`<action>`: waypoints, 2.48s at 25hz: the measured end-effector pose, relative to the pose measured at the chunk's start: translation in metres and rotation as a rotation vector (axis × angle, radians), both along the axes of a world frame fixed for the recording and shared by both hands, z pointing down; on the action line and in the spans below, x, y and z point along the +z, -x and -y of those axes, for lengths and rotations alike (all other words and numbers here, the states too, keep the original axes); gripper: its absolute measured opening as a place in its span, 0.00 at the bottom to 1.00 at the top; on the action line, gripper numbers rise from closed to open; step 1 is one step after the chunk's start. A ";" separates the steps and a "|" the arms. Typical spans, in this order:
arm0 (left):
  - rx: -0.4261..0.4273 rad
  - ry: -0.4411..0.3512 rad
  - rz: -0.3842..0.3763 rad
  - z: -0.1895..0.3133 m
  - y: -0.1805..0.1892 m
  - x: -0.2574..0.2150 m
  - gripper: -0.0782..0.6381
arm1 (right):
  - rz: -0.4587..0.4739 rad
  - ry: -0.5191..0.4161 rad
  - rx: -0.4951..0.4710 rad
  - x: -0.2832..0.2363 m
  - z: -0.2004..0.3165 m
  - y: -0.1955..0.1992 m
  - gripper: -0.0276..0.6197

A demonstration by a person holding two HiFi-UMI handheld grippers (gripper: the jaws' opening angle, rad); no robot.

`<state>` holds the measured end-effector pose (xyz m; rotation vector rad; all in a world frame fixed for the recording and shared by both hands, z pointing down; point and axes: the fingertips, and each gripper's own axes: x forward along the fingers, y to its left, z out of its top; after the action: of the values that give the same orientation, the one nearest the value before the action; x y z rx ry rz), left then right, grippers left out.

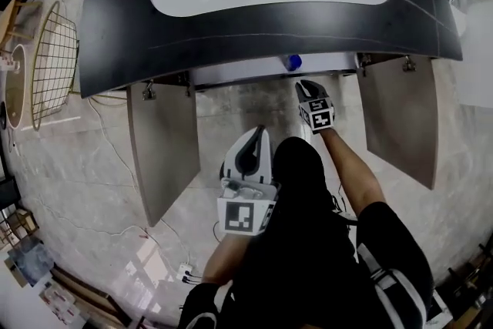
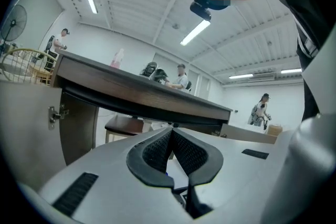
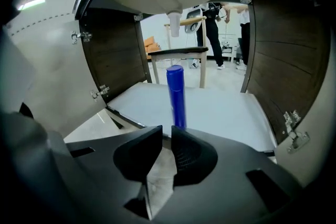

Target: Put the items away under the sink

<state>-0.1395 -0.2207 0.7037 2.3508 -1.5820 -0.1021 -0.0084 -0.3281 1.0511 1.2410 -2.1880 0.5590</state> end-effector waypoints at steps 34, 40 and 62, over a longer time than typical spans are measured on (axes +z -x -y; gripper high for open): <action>0.090 0.006 0.067 -0.108 -0.026 -0.444 0.13 | 0.064 0.127 0.197 -0.519 -0.178 -0.036 0.06; 0.113 -0.008 0.075 -0.128 -0.033 -0.457 0.13 | 0.155 -0.024 0.240 -0.616 -0.182 -0.042 0.06; 0.117 -0.094 0.090 -0.148 -0.025 -0.485 0.13 | 0.312 -0.428 0.159 -0.820 -0.258 -0.012 0.06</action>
<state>-0.1145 -0.0730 0.2187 2.5481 -1.5053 -0.0460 0.0035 -0.0704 0.2310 1.6533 -2.5770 0.3743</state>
